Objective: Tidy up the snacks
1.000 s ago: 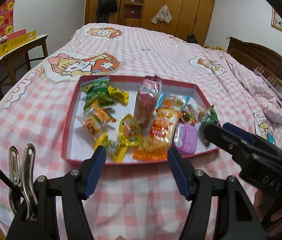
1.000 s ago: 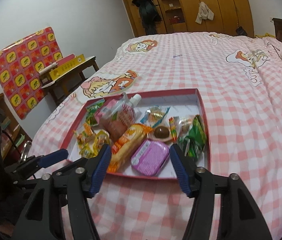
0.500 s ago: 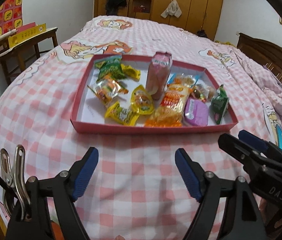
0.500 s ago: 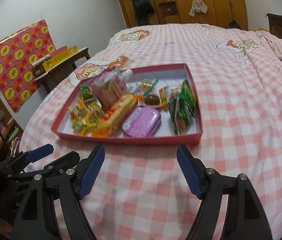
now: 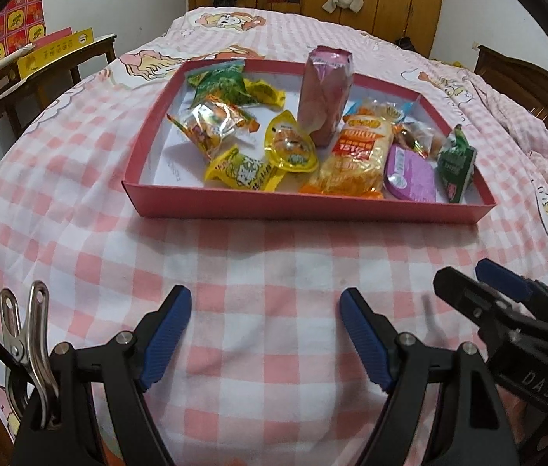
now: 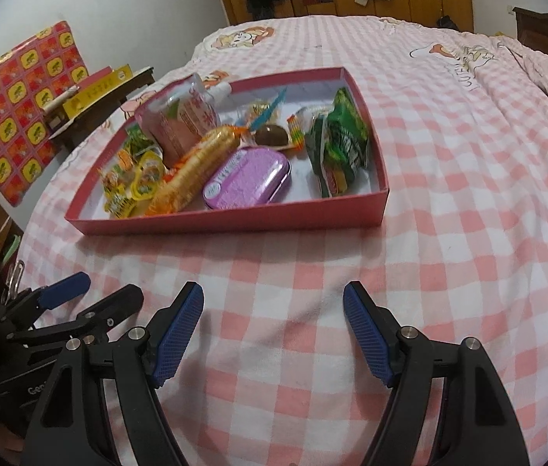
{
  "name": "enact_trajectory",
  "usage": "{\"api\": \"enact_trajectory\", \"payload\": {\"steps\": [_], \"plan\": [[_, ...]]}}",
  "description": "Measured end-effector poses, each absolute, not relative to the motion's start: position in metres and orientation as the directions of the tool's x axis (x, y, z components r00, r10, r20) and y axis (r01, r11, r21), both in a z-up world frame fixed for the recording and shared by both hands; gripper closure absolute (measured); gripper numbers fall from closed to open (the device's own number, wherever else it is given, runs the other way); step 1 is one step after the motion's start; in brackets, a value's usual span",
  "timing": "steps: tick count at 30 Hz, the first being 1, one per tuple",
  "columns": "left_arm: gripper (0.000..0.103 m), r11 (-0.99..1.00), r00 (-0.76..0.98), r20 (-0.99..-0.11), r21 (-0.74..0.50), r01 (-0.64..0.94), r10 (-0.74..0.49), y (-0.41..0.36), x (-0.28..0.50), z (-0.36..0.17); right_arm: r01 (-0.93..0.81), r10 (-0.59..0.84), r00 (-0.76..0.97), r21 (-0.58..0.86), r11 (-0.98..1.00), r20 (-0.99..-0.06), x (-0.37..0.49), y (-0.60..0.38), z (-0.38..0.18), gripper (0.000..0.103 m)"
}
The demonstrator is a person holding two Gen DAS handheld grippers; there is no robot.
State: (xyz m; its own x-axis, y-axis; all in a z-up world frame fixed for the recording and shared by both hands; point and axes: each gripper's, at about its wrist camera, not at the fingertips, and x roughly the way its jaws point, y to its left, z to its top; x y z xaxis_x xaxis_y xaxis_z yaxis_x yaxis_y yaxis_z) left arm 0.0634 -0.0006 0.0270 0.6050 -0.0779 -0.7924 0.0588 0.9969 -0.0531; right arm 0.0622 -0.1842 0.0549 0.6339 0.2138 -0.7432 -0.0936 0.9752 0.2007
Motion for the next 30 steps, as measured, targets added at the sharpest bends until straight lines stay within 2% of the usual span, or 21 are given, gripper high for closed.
{"api": "enact_trajectory", "payload": {"steps": [30], "plan": [[0.02,0.998,0.622,-0.781,-0.031,0.048,-0.054,-0.0044,0.0618,0.0202,-0.097,0.183,0.636,0.157,0.983,-0.75,0.0628,-0.1783,0.0469,0.026]]}}
